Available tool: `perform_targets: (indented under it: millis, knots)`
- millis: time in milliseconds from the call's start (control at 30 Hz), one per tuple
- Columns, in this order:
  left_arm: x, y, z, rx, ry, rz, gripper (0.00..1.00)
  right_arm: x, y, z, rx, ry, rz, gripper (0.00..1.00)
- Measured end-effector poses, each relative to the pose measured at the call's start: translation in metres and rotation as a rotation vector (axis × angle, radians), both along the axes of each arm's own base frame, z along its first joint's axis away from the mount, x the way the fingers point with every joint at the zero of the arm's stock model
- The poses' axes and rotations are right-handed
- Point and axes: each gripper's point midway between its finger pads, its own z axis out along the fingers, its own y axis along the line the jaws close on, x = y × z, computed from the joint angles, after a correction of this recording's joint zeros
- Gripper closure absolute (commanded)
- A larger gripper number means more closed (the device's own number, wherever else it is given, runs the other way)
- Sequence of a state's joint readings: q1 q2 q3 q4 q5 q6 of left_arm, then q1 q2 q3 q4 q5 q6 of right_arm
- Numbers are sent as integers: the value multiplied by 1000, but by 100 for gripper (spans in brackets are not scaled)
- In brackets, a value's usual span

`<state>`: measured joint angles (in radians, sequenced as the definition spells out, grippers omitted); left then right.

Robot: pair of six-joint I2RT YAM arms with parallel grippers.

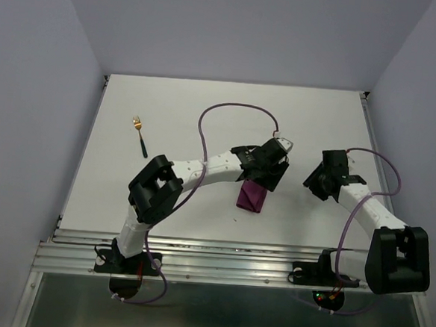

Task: Fold the napkin into a case and place the utensils inside
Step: Pick up the smaller rectangle-folded napkin from the center of the board.

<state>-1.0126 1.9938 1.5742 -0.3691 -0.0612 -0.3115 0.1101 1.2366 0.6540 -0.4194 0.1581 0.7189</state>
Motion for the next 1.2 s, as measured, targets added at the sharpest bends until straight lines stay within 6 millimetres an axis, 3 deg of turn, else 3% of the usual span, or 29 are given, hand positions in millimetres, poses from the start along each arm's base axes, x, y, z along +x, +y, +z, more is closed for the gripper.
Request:
perform_targets:
  millis: [167, 367, 600, 1200]
  knots:
    - [-4, -11, 5, 28, -37, -4, 30, 7, -5, 7, 5, -16, 1, 52]
    - [-8, -17, -18, 131, -51, -1, 32, 6, -2, 7, 24, -13, 21, 51]
    - [-14, -8, -42, 250, -67, 5, 38, 6, -1, 7, 27, -11, 34, 51]
    - [-14, -13, -42, 296, -125, 13, 46, 5, -1, 6, 22, -6, 47, 51]
